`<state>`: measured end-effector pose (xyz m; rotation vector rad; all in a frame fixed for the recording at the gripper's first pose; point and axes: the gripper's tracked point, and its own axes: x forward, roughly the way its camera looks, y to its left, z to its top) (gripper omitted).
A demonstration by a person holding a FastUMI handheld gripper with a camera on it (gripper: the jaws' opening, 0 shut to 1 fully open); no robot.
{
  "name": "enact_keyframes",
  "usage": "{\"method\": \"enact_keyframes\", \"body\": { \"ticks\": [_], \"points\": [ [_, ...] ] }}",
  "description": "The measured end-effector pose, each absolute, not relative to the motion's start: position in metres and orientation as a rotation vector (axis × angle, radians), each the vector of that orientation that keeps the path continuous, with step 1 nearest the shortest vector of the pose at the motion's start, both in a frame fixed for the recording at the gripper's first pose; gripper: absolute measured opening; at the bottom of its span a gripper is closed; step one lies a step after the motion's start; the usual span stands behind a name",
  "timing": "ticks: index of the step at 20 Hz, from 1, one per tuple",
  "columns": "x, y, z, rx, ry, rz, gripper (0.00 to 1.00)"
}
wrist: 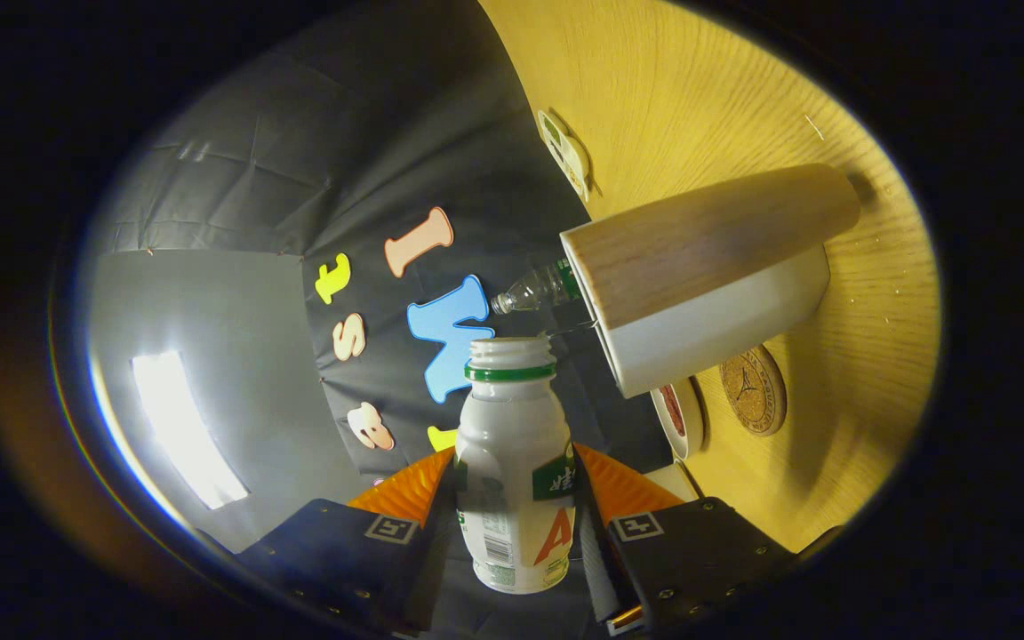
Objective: Take the bottle from table, then pour the juice into the cup, finally place the bottle on the coaster
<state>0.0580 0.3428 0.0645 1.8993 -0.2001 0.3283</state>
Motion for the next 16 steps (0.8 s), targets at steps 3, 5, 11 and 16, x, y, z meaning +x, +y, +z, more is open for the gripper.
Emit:
{"method": "enact_keyframes", "body": {
  "ticks": [3,5,11,16],
  "points": [
    [0.0551,0.3427,0.0638,1.895,-0.197,0.33,0.64],
    [0.0555,0.3441,0.0641,1.898,-0.197,0.332,0.64],
    [0.053,0.345,0.0595,1.876,-0.193,0.338,0.65],
    [0.0515,0.3453,0.0647,1.887,-0.202,0.346,0.64]
  ]
}}
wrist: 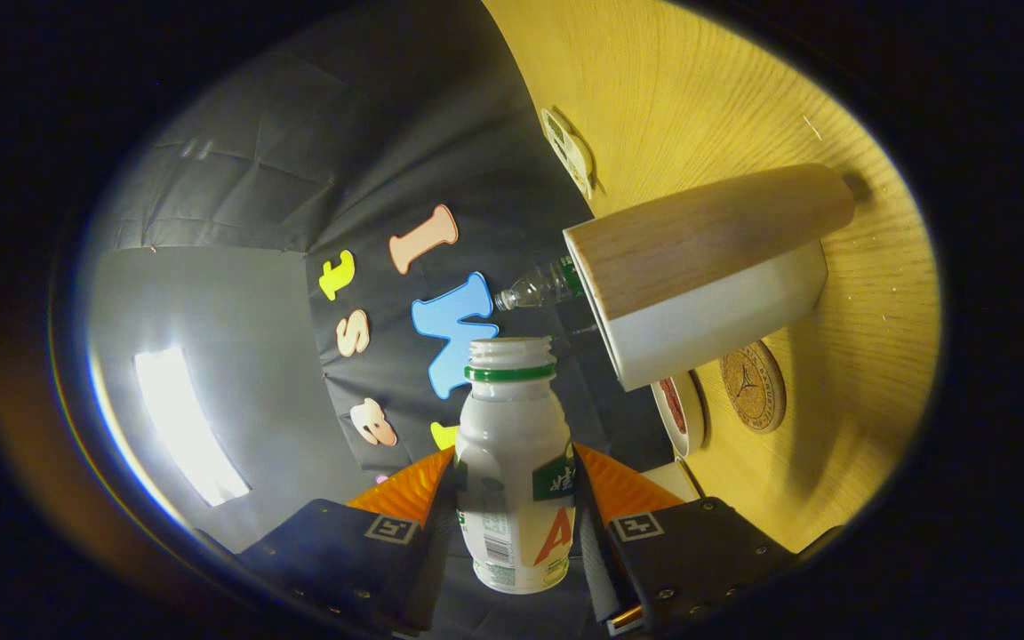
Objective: Take the bottle from table, then pour the juice into the cup, finally place the bottle on the coaster
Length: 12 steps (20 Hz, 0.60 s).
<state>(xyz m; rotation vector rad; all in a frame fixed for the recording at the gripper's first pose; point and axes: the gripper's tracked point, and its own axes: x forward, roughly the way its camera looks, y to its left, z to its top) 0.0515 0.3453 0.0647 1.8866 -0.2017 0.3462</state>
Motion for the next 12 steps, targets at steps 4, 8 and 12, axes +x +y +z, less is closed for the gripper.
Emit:
{"method": "enact_keyframes", "body": {
  "ticks": [4,8,12],
  "points": [
    [0.0508,0.3419,0.0653,1.883,-0.216,0.341,0.64],
    [0.0488,0.34,0.0658,1.881,-0.224,0.344,0.64],
    [0.0503,0.338,0.0652,1.88,-0.228,0.341,0.64]
  ]
}}
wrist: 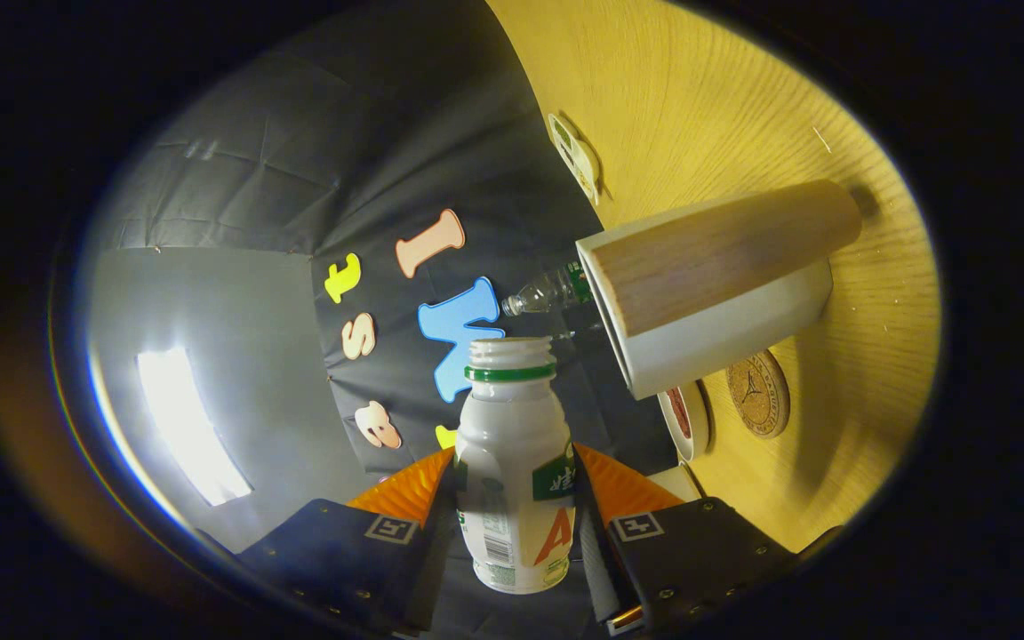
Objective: Take the bottle from table, then pour the juice into the cup, finally place the bottle on the coaster
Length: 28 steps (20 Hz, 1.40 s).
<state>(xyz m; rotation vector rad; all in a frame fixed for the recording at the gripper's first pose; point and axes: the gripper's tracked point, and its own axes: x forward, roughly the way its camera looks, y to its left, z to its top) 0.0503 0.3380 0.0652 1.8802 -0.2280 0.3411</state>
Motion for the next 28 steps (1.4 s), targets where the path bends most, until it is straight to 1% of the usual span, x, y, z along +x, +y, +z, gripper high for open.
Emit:
{"method": "enact_keyframes", "body": {
  "ticks": [9,13,17,22,25,28],
  "points": [
    [0.052,0.338,0.057,1.812,-0.215,0.322,0.64],
    [0.053,0.339,0.054,1.7,-0.212,0.297,0.64],
    [0.055,0.34,0.05,1.439,-0.198,0.239,0.64],
    [0.054,0.341,0.063,1.102,-0.211,0.169,0.65],
    [0.056,0.352,0.071,0.883,-0.222,0.153,0.65],
    [0.064,0.358,0.063,0.639,-0.175,0.079,0.65]
  ]
}}
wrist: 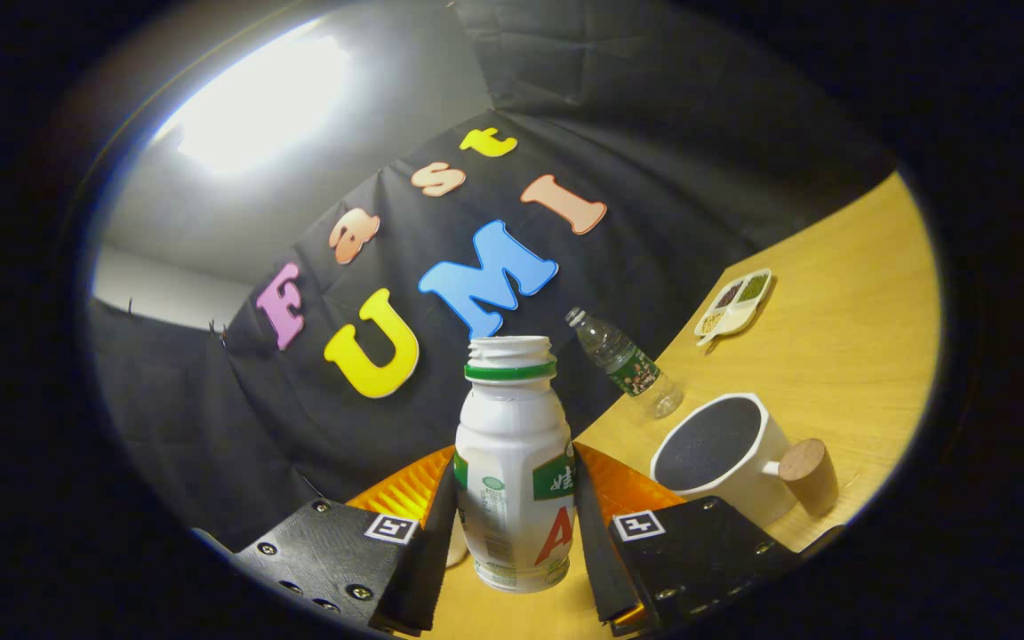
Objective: Take the bottle from table, then pour the juice into the cup, finally place the bottle on the coaster
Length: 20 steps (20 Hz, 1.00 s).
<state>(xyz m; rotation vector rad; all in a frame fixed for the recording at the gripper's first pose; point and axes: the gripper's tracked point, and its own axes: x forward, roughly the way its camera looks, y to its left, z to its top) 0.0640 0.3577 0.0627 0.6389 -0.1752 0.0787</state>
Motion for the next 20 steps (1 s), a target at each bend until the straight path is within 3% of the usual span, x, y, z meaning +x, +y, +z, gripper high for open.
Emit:
{"method": "enact_keyframes", "body": {
  "ticks": [16,20],
  "points": [
    [0.098,0.379,0.051,0.04,-0.045,-0.072,0.65],
    [0.11,0.39,0.049,-0.026,-0.037,-0.045,0.65]
  ]
}}
